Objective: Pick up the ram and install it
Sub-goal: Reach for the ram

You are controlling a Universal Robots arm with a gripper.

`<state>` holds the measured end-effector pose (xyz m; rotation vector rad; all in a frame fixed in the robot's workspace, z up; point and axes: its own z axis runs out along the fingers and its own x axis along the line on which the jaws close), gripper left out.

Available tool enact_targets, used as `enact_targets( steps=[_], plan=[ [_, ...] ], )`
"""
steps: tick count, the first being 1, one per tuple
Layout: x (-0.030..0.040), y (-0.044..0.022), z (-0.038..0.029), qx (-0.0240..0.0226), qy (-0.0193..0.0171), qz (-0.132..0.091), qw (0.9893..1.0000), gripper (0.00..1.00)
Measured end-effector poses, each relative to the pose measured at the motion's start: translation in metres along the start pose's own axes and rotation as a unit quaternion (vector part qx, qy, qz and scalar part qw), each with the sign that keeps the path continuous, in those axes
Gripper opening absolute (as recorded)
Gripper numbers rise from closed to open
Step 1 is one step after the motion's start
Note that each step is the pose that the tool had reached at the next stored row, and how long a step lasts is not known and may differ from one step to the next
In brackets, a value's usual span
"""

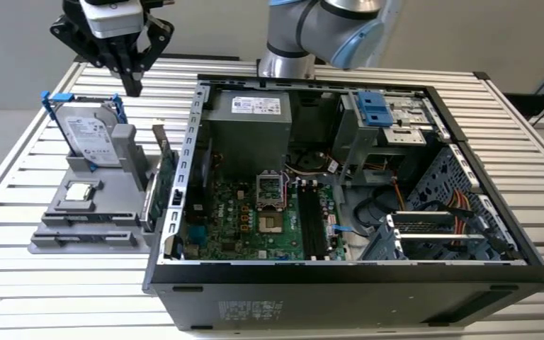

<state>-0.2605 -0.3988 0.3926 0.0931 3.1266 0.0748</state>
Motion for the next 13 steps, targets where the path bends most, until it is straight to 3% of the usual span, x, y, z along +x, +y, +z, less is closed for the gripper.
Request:
enact_targets(
  steps=[13],
  plan=[
    [0.0206, -0.0012, -0.0003, 0.0000, 0.0000, 0.000, 1.0000, 0.00]
  ],
)
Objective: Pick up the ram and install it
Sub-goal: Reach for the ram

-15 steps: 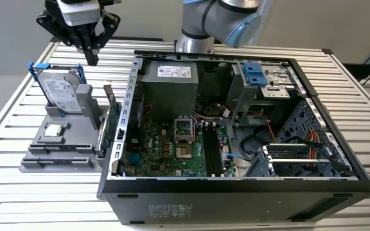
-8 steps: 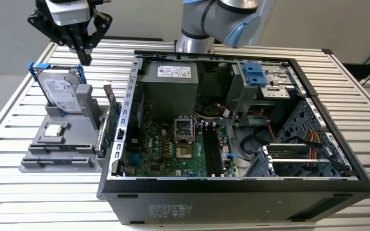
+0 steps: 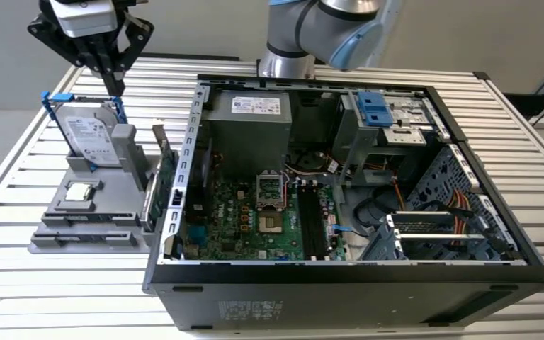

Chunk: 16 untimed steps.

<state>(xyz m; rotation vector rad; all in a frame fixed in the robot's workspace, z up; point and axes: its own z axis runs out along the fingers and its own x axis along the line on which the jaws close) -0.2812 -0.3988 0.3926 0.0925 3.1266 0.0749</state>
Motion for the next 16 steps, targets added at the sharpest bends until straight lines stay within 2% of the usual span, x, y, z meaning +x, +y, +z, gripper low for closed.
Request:
enact_targets(
  steps=[16],
  plan=[
    [0.0231, -0.0014, -0.0003, 0.0000, 0.0000, 0.000, 1.0000, 0.00]
  ],
)
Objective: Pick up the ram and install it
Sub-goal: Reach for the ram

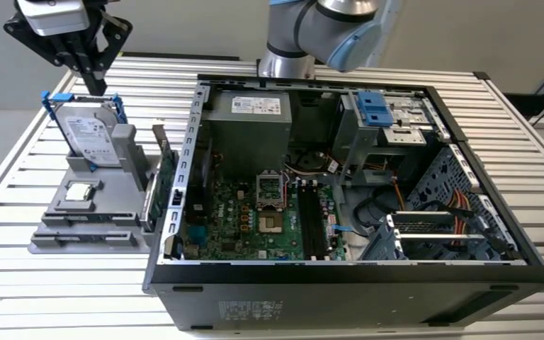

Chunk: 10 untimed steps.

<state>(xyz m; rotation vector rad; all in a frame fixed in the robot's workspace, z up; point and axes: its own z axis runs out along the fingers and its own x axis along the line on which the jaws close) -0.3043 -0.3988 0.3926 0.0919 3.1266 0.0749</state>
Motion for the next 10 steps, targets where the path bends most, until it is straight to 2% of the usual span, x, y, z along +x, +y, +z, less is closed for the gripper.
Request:
enact_targets(
  steps=[10],
  plan=[
    [0.0138, -0.0008, -0.0002, 0.0000, 0.0000, 0.000, 1.0000, 0.00]
  ],
)
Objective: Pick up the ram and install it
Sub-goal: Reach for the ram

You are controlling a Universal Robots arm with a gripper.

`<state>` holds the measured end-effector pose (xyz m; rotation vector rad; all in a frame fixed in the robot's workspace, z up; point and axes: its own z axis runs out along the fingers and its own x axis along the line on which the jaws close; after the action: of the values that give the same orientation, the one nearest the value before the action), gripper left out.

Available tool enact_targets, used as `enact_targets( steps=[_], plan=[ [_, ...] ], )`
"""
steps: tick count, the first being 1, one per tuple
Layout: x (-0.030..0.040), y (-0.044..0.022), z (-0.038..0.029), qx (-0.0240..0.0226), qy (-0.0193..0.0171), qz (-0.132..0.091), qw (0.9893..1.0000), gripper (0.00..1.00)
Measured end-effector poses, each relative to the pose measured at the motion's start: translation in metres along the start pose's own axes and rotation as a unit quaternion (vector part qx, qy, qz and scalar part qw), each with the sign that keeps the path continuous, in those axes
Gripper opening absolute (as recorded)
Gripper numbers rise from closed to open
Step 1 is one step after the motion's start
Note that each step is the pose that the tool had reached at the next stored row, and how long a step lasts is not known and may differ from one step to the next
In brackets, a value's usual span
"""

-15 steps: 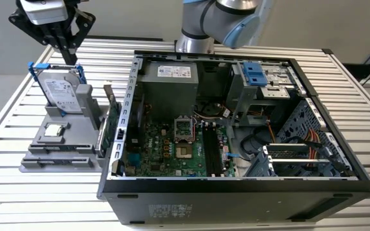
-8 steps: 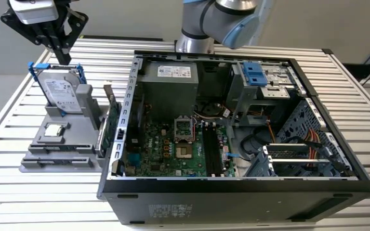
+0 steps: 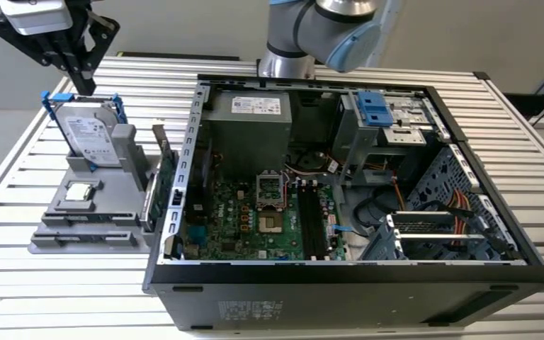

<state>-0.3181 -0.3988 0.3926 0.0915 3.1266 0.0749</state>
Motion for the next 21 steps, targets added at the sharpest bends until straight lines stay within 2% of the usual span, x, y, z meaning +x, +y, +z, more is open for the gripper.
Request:
enact_targets(
  steps=[21],
  plan=[
    [0.0327, -0.0019, -0.0005, 0.0000, 0.0001, -0.002, 1.0000, 0.00]
  ],
)
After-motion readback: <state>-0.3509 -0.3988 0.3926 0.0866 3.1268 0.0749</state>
